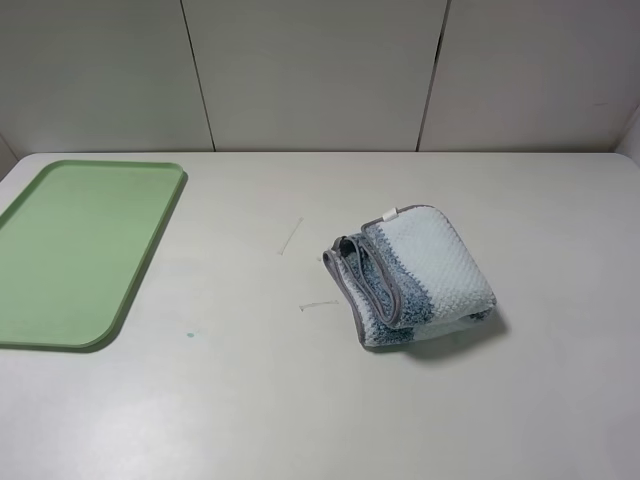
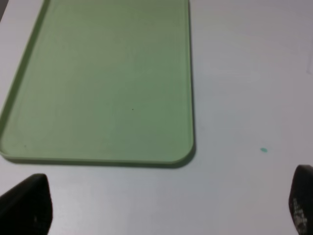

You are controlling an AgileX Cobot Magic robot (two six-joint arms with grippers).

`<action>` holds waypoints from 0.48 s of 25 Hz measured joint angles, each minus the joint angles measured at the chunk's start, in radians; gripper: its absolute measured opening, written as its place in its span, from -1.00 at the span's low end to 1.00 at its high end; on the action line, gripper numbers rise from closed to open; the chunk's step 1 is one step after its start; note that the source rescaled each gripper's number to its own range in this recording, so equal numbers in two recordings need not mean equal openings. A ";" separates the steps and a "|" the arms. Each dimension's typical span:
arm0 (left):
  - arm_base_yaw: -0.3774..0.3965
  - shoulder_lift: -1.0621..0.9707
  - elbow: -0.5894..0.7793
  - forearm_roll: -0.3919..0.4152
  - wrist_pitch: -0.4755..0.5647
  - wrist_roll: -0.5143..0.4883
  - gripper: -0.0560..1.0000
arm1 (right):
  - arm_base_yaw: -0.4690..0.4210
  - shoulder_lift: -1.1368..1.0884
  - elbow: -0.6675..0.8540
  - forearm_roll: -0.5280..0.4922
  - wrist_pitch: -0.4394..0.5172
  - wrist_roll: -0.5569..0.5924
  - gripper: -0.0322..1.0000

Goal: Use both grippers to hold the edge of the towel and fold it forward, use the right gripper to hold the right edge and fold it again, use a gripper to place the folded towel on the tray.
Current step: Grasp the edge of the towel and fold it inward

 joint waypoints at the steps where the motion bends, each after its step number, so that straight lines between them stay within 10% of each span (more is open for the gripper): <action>1: 0.000 0.000 0.000 0.000 0.000 0.000 0.94 | -0.026 -0.028 0.021 0.000 -0.015 -0.006 1.00; 12: 0.000 0.000 0.000 0.000 0.000 0.000 0.94 | -0.228 -0.164 0.127 -0.001 -0.076 -0.107 1.00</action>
